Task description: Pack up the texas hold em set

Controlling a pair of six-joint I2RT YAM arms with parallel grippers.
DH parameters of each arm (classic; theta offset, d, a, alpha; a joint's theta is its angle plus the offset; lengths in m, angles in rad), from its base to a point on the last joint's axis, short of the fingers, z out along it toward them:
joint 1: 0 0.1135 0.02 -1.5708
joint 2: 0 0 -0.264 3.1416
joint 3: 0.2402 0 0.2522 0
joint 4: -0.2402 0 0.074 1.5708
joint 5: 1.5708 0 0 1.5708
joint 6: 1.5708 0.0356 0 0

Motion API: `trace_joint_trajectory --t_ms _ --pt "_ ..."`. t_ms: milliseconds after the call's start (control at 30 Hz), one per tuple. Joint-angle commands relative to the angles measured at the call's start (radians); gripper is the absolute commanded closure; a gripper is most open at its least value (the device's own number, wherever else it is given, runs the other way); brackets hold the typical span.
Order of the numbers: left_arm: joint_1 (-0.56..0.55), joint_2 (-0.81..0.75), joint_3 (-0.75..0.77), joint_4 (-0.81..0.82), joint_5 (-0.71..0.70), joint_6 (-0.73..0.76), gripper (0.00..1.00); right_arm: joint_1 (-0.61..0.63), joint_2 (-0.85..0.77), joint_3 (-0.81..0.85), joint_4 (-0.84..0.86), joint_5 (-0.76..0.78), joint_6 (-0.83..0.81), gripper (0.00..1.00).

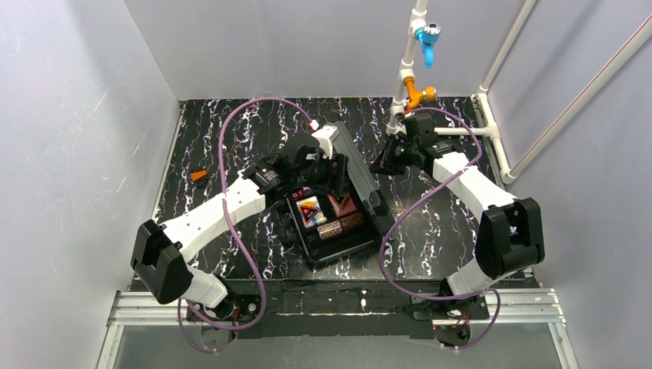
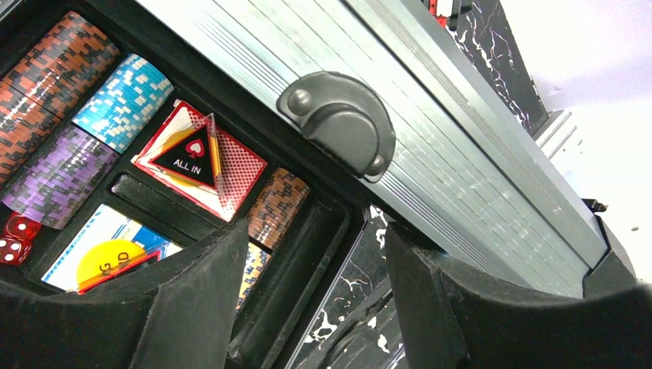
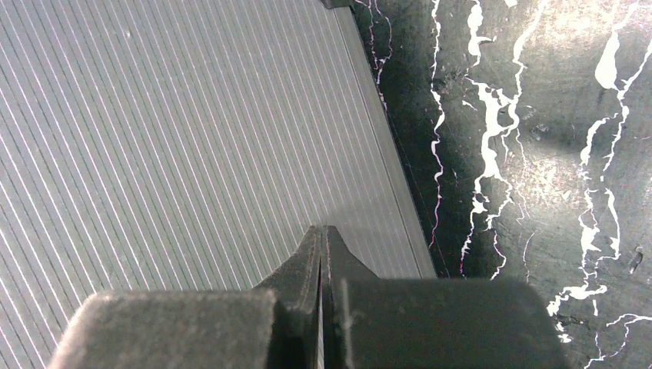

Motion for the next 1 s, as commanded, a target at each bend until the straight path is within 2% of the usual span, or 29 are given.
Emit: trace_joint_trajectory --t_ms 0,300,967 --pt "-0.012 -0.019 0.030 0.014 -0.008 -0.004 0.36 0.037 0.007 -0.010 0.020 -0.037 0.010 0.99" --pt "-0.018 -0.117 -0.037 -0.026 -0.075 -0.009 0.36 0.067 0.012 -0.004 0.022 -0.024 0.003 0.99" --pt "-0.019 -0.345 -0.374 -0.066 -0.274 -0.084 0.36 0.194 0.043 -0.005 0.076 -0.059 -0.058 0.99"
